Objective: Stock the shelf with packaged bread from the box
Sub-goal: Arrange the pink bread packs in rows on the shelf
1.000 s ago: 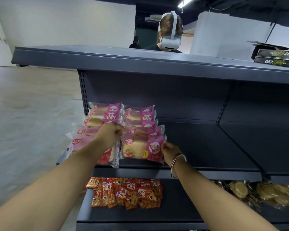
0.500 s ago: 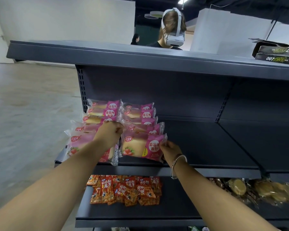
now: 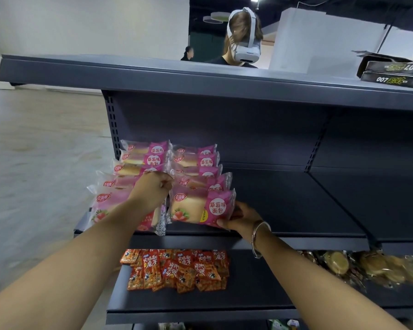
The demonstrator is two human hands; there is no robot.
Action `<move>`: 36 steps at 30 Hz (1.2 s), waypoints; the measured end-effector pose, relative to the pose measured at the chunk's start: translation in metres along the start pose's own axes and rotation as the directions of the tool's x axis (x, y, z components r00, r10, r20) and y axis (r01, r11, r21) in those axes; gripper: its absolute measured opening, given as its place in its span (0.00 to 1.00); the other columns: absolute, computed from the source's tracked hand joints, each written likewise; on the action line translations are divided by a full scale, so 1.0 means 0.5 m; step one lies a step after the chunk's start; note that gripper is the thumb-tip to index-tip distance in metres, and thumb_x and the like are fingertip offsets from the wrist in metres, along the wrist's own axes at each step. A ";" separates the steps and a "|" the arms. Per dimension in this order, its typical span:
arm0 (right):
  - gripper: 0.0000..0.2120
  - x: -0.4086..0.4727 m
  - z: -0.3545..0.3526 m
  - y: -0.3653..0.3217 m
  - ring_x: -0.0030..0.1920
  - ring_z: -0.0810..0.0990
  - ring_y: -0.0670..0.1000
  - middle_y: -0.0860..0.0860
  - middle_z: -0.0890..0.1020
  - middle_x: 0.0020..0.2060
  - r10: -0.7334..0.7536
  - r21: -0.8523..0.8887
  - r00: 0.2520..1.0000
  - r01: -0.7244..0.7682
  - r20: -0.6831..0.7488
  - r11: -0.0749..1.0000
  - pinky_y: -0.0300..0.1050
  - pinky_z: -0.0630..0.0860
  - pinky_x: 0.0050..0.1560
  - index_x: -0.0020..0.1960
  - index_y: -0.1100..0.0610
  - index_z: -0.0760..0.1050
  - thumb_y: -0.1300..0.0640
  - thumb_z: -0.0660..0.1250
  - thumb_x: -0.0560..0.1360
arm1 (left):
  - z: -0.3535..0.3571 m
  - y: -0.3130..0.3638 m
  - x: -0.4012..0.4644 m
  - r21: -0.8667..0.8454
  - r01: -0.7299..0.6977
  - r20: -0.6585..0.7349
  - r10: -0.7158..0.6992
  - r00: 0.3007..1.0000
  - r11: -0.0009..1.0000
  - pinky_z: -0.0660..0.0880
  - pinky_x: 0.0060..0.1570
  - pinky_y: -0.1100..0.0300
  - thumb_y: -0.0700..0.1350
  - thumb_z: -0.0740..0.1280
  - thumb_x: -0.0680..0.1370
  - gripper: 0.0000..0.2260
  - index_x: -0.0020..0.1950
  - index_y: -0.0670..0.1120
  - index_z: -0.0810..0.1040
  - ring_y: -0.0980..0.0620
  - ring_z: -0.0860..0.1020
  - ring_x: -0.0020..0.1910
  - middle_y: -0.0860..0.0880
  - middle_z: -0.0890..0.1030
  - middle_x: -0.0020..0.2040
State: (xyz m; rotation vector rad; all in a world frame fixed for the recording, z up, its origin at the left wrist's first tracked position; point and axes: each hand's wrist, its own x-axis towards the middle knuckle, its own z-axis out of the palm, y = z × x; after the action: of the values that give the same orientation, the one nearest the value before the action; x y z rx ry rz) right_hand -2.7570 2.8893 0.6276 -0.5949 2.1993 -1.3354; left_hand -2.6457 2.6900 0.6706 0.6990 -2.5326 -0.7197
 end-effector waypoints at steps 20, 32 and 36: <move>0.31 -0.005 -0.004 0.005 0.65 0.73 0.55 0.53 0.76 0.62 0.049 -0.175 0.997 -0.058 -0.057 0.983 0.49 0.71 0.66 0.68 0.53 0.67 0.64 0.72 0.68 | -0.002 0.001 -0.005 0.031 0.006 -0.019 -0.005 1.000 1.000 0.73 0.61 0.50 0.40 0.62 0.77 0.13 0.61 0.44 0.78 0.45 0.75 0.60 0.44 0.80 0.59; 0.29 -0.007 -0.005 0.009 0.64 0.74 0.55 0.53 0.77 0.61 0.062 -0.197 0.995 -0.076 -0.079 0.977 0.52 0.72 0.65 0.67 0.53 0.68 0.64 0.72 0.69 | 0.000 -0.004 -0.008 0.059 0.011 -0.017 -0.010 1.000 0.998 0.71 0.62 0.46 0.41 0.62 0.77 0.14 0.62 0.45 0.77 0.42 0.73 0.62 0.44 0.77 0.63; 0.27 -0.006 -0.004 0.009 0.61 0.75 0.55 0.53 0.78 0.59 0.070 -0.184 0.994 -0.084 -0.082 0.979 0.53 0.73 0.63 0.64 0.52 0.70 0.64 0.73 0.68 | -0.002 -0.004 -0.009 0.061 0.011 -0.029 -0.009 1.000 0.998 0.69 0.65 0.46 0.41 0.63 0.77 0.15 0.63 0.45 0.76 0.42 0.71 0.64 0.44 0.76 0.64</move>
State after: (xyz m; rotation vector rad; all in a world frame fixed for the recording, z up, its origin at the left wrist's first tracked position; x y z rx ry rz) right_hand -2.7564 2.8941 0.6250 -0.5284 2.4020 -1.1372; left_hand -2.6409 2.6904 0.6691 0.7374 -2.5360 -0.6325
